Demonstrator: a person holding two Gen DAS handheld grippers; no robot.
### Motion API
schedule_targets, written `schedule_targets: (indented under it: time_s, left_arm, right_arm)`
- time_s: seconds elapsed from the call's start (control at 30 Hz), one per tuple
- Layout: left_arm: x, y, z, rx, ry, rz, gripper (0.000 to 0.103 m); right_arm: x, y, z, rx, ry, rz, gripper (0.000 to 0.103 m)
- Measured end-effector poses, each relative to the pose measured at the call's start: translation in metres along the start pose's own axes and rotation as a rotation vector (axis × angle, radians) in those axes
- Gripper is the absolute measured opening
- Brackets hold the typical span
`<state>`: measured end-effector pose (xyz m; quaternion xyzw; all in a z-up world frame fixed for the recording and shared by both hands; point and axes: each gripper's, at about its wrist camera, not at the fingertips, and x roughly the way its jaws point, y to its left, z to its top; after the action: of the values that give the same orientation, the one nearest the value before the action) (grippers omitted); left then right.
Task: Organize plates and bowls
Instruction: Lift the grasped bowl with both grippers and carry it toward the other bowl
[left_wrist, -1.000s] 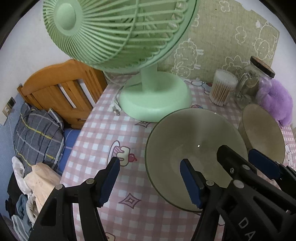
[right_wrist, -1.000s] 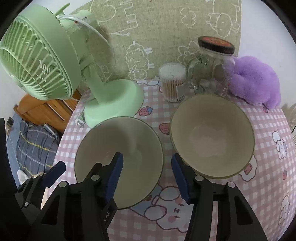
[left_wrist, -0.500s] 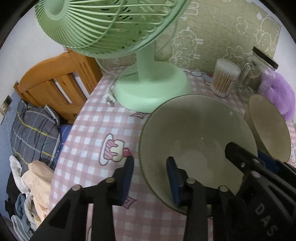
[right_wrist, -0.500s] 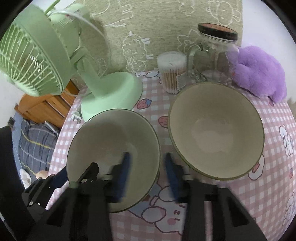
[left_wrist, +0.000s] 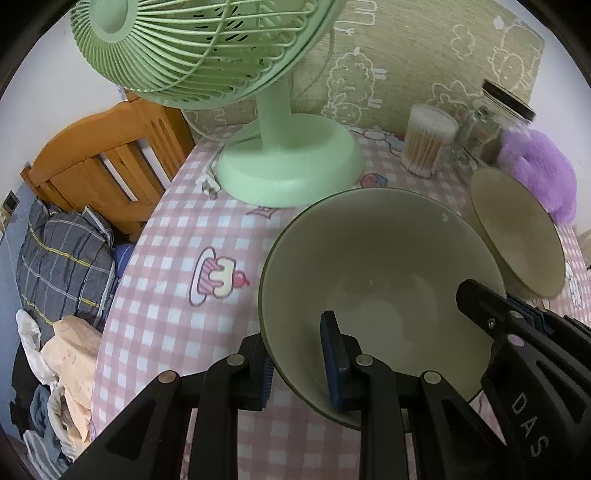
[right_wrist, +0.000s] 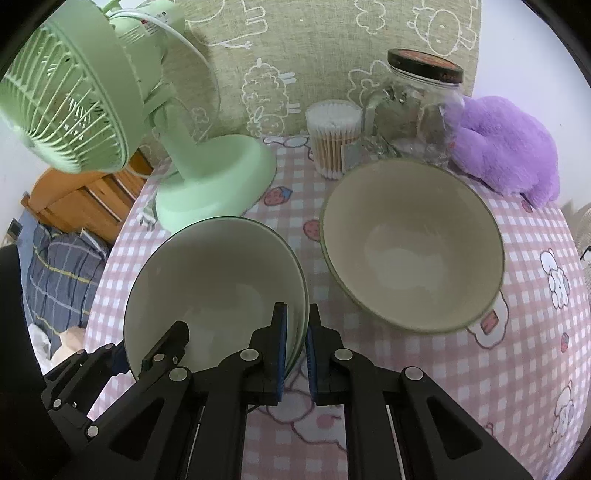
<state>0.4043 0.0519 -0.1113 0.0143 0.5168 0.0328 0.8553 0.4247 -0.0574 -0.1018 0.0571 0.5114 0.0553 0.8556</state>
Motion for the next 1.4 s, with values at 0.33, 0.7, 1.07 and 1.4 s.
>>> schedule_targets:
  time_s: [0.33, 0.7, 1.07, 1.4]
  left_arm:
    - [-0.026, -0.019, -0.039, 0.069, 0.021, -0.031, 0.022]
    - [-0.045, -0.030, -0.074, 0.110, 0.039, -0.051, 0.023]
    - [-0.041, -0.033, -0.063, 0.107, 0.009, -0.043, 0.034]
    - [-0.041, -0.034, -0.061, 0.114, 0.008, -0.037, 0.030]
  right_arm:
    - [-0.025, -0.018, -0.040, -0.001, 0.050, -0.031, 0.012]
    - [-0.052, -0.036, -0.085, -0.010, 0.083, -0.049, 0.013]
    - [-0.043, -0.041, -0.078, 0.012, 0.078, -0.051, 0.015]
    - [-0.042, -0.041, -0.071, 0.005, 0.053, -0.039, 0.017]
